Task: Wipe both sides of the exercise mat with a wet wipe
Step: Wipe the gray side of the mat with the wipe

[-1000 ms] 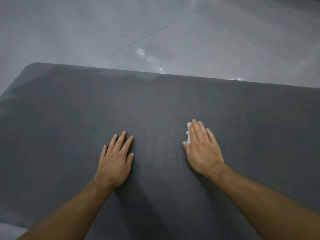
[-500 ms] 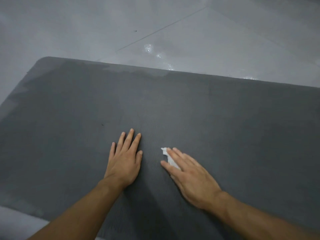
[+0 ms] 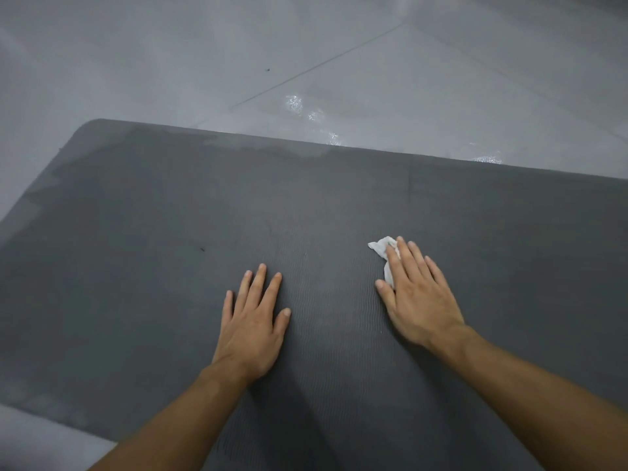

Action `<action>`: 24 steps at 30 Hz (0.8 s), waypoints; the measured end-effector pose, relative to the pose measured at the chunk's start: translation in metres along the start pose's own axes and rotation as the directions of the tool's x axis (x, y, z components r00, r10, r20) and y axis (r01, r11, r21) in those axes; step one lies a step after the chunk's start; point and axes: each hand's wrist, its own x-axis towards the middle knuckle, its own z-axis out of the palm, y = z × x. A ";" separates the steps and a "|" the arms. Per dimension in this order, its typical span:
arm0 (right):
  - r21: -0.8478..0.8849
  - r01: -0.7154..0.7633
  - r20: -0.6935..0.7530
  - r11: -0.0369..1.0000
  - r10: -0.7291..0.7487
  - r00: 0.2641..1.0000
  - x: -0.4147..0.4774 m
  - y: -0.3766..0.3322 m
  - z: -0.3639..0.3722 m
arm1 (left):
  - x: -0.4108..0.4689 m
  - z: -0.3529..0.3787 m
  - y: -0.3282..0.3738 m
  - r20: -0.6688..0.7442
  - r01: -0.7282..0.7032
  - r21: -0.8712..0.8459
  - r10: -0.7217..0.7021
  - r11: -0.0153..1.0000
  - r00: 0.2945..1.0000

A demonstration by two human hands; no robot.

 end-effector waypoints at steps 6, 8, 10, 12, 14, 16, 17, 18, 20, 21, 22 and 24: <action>0.116 0.272 0.037 0.955 -0.278 0.960 -0.020 -0.061 0.008 | -0.004 0.004 0.003 -0.058 -0.030 -0.073 0.025 0.997 0.998; 0.145 0.383 0.062 0.912 -0.395 0.917 -0.031 -0.078 0.009 | -0.005 0.006 0.004 -0.087 -0.057 -0.080 0.050 0.995 0.995; 0.197 0.464 0.092 0.863 -0.488 0.868 -0.034 -0.084 0.007 | -0.006 0.009 0.007 -0.116 -0.092 -0.094 0.081 0.991 0.990; 0.312 0.474 0.074 0.823 -0.519 0.852 -0.030 -0.077 0.000 | -0.007 0.011 0.013 -0.156 -0.125 -0.117 0.107 0.985 0.982; 0.424 0.402 -0.016 0.811 -0.437 0.899 -0.025 -0.063 -0.006 | -0.009 0.012 0.023 -0.183 -0.174 -0.116 0.151 0.978 0.971; 0.434 0.306 -0.105 0.847 -0.290 0.951 -0.019 -0.047 -0.007 | -0.012 0.016 0.033 -0.149 -0.280 -0.032 0.272 0.959 0.951; 0.394 0.253 -0.114 0.884 -0.226 0.968 -0.016 -0.039 -0.007 | -0.014 0.018 0.039 -0.099 -0.348 0.029 0.349 0.937 0.932; 0.340 0.196 -0.090 0.920 -0.175 0.980 -0.014 -0.033 -0.008 | -0.015 0.021 0.045 -0.036 -0.412 0.080 0.416 0.908 0.909; 0.238 0.131 -0.010 0.962 -0.133 0.991 -0.011 -0.024 -0.006 | -0.018 0.022 0.055 0.094 -0.483 0.123 0.475 0.867 0.875; 0.190 0.133 0.013 0.973 -0.138 0.990 -0.010 -0.021 -0.004 | -0.018 0.023 0.058 0.140 -0.491 0.131 0.474 0.861 0.869; 0.145 0.143 0.018 0.979 -0.148 0.989 -0.011 -0.019 -0.003 | -0.019 0.022 0.059 0.161 -0.495 0.139 0.474 0.857 0.866; 0.100 0.141 0.034 0.985 -0.145 0.989 -0.013 -0.018 -0.001 | -0.018 0.019 0.053 0.163 -0.518 0.156 0.495 0.841 0.853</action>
